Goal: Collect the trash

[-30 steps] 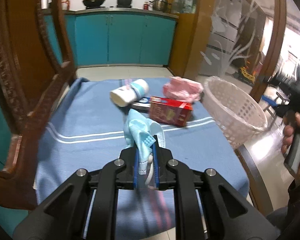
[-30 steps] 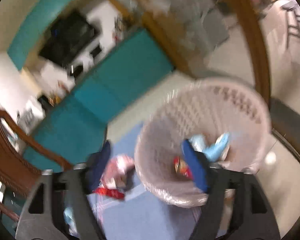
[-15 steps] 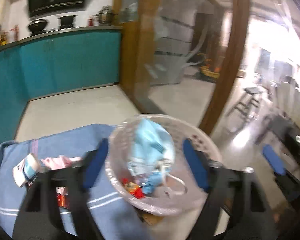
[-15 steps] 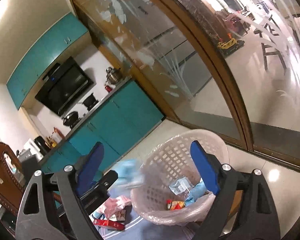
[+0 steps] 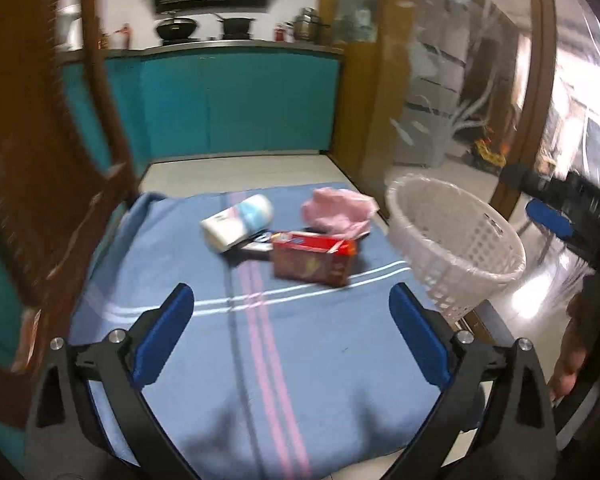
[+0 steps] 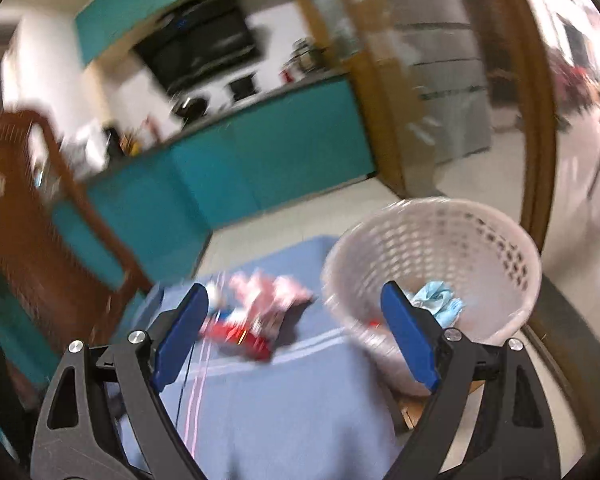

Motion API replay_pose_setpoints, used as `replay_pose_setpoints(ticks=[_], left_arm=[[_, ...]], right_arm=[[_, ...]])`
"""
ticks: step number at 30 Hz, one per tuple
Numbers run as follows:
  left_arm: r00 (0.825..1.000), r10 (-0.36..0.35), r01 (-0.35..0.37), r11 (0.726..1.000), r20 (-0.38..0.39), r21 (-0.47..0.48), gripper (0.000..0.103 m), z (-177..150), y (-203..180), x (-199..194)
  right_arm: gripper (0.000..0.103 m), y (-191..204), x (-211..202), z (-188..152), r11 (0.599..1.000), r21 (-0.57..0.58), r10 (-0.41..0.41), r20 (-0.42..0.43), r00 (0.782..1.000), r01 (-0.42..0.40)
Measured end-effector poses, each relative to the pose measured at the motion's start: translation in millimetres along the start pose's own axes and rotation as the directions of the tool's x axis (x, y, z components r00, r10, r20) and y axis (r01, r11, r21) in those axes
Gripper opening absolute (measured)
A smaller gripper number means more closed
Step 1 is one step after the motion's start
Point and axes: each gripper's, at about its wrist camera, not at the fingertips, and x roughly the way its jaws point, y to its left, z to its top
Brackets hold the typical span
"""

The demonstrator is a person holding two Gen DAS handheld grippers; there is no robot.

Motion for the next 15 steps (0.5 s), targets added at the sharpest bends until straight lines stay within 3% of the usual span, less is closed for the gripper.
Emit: replay_pose_setpoints(ticks=[3, 5, 8, 15], left_arm=[[1.000, 0.003, -0.003, 1.000, -0.004, -0.029, 0.099, -10, 7, 0], [0.999, -0.018, 0.018, 1.000, -0.039, 0.018, 0.099, -18, 3, 8], [0.998, 0.008, -0.004, 0.998, -0.058, 0.065, 0.099, -21, -3, 20], [0.995, -0.057, 0.056, 0.998, -0.079, -0.013, 0.099, -20, 5, 14]], right_arm=[[0.086, 26, 5, -17, 0.996, -0.094, -0.001, -0.057, 0.998, -0.005], [0.086, 36, 8, -26, 0.991, -0.134, -0.003, -0.088, 0.996, -0.009], [0.086, 43, 11, -30, 0.989, -0.150, -0.001, -0.090, 0.996, -0.012], [0.086, 46, 17, -30, 0.990, -0.138, -0.013, -0.082, 0.997, 0.002]])
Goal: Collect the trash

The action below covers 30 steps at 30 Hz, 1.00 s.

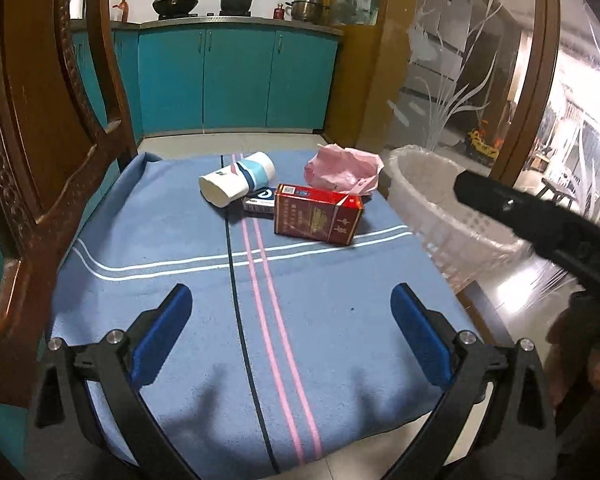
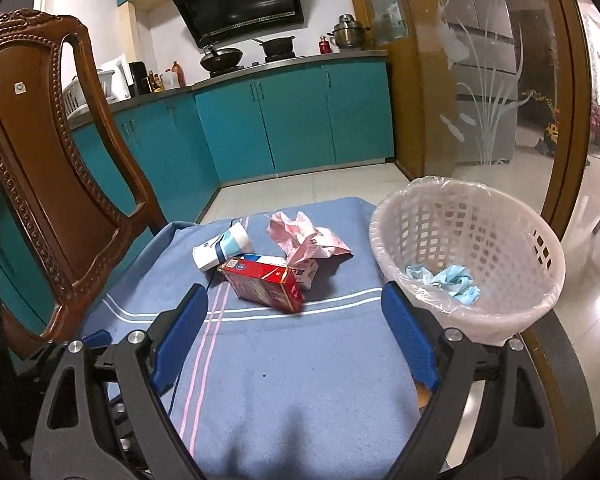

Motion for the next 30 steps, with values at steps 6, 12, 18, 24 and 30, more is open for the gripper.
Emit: replay_pose_setpoints(ticks=[6, 12, 18, 24, 30], left_arm=[[1.000, 0.006, -0.006, 1.000, 0.000, 0.006, 0.099, -1, -2, 2], [1.000, 0.000, 0.000, 1.000, 0.003, 0.021, 0.099, -1, -8, 4], [1.000, -0.006, 0.006, 0.999, -0.003, 0.035, 0.099, 2, -16, 18], [0.998, -0.064, 0.064, 0.996, -0.003, 0.066, 0.099, 29, -25, 63], [0.995, -0.087, 0.092, 0.986, -0.041, 0.137, 0.099, 48, -36, 126]], right_arm=[[0.086, -3, 0, -1, 1.000, 0.010, -0.006, -0.007, 1.000, 0.006], [0.086, -8, -2, 0, 1.000, 0.013, -0.002, -0.006, 1.000, 0.002], [0.086, -13, -7, 7, 0.999, 0.050, 0.014, 0.014, 1.000, -0.015], [0.086, -21, -2, 12, 0.996, 0.087, 0.017, 0.023, 1.000, -0.019], [0.086, -40, 8, 15, 0.992, 0.130, 0.001, 0.003, 1.000, -0.002]])
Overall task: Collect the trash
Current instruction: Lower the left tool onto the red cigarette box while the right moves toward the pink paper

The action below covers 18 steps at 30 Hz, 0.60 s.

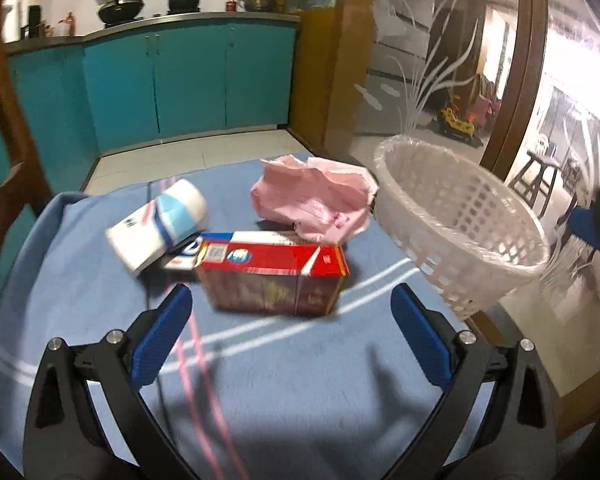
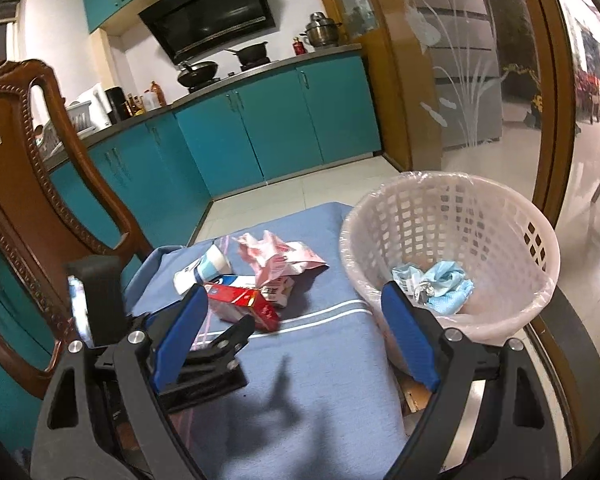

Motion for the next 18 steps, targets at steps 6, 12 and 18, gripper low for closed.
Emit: replay_pose_setpoints(ticks=[6, 12, 18], left_arm=[[1.000, 0.004, -0.004, 1.000, -0.010, -0.001, 0.089, 9, 2, 26], [0.999, -0.036, 0.035, 0.999, -0.039, -0.027, 0.009, 6, 7, 1], [1.000, -0.001, 0.001, 1.000, -0.011, -0.030, 0.094, -2, 17, -25]], right_arm=[[0.086, 0, 11, 3, 1.000, -0.008, -0.001, -0.012, 1.000, 0.001], [0.086, 13, 46, 10, 0.997, -0.070, -0.016, -0.043, 0.999, 0.013], [0.086, 4, 49, 16, 0.999, 0.043, 0.027, -0.074, 0.997, -0.024]])
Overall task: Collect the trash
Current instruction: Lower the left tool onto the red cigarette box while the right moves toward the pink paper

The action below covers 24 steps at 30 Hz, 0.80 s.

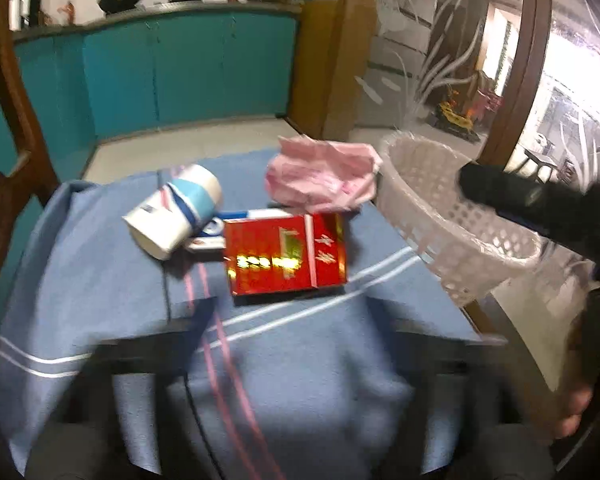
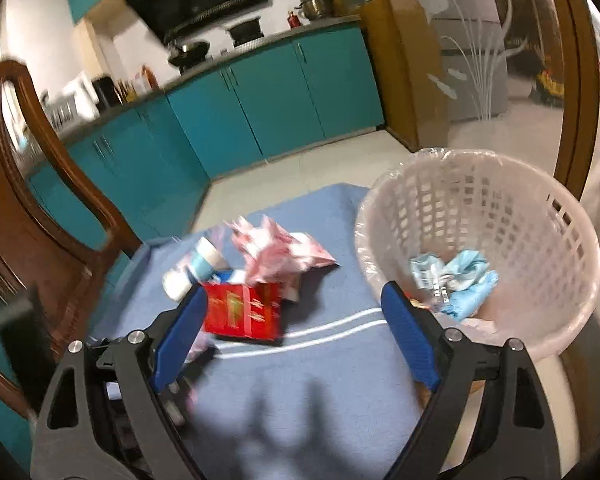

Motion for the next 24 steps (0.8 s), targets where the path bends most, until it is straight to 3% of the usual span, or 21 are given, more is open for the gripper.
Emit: replay_pose_setpoints(ticks=[1, 4, 11, 21, 22, 24], left_arm=[[0.999, 0.021, -0.021, 1.000, 0.024, 0.008, 0.094, 0, -1, -1], [0.999, 0.042, -0.042, 0.999, -0.012, -0.012, 0.096, 5, -4, 14], [0.996, 0.040, -0.046, 0.996, -0.078, -0.075, 0.096, 15, -7, 51], [0.989, 0.068, -0.076, 0.995, -0.128, -0.062, 0.098, 32, -11, 80], [0.989, 0.066, -0.073, 0.996, -0.130, -0.051, 0.096, 31, -12, 80], [0.988, 0.085, -0.086, 0.996, -0.131, -0.003, 0.081, 26, -16, 80]], right_arm=[[0.086, 3, -5, 1, 1.000, -0.012, -0.002, 0.020, 1.000, 0.002], [0.086, 6, -12, 1, 0.999, -0.039, -0.019, 0.053, 0.998, 0.021], [0.086, -3, -4, -1, 0.999, -0.025, -0.033, 0.027, 0.999, 0.033], [0.086, -4, 1, -2, 0.998, -0.045, -0.035, 0.013, 0.999, 0.036], [0.086, -4, 1, -3, 0.998, -0.044, -0.036, 0.011, 0.999, 0.036], [0.086, -5, 0, -2, 0.999, -0.038, -0.036, 0.015, 0.999, 0.036]])
